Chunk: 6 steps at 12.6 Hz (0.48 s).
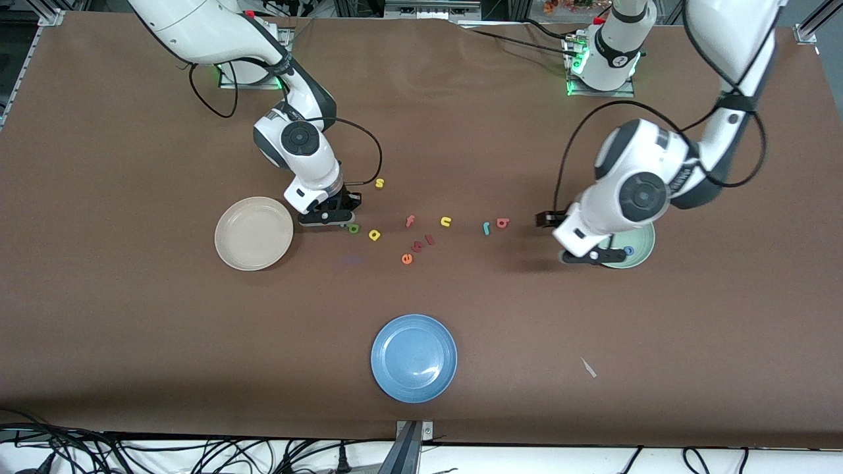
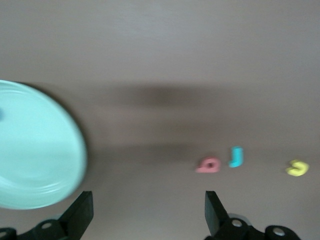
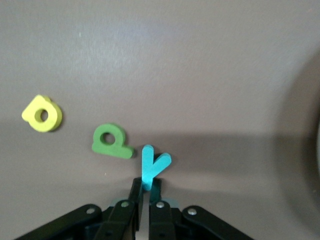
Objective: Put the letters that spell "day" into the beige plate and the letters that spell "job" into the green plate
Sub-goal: 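Place the teal y on the beige plate with the right gripper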
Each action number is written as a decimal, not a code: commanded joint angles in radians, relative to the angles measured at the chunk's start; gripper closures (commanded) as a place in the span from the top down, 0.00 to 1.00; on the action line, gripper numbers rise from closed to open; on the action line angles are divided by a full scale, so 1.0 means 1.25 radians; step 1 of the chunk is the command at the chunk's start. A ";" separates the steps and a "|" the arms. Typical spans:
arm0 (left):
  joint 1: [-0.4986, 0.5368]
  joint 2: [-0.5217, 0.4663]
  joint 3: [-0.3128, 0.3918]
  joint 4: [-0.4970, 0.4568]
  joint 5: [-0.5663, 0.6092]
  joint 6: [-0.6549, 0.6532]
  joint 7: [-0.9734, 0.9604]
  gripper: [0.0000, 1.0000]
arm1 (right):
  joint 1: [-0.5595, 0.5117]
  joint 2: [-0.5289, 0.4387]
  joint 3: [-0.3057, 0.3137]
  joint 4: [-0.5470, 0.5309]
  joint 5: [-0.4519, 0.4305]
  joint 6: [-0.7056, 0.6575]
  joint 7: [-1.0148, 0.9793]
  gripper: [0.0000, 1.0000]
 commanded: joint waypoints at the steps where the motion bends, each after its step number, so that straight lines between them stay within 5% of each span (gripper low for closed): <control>1: -0.043 0.028 -0.006 -0.099 0.006 0.182 -0.081 0.98 | 0.000 -0.071 -0.012 -0.007 -0.014 -0.062 -0.008 0.00; 6: -0.075 0.125 -0.008 -0.103 0.192 0.251 -0.244 0.94 | -0.115 -0.197 -0.012 -0.013 0.023 -0.213 -0.266 0.00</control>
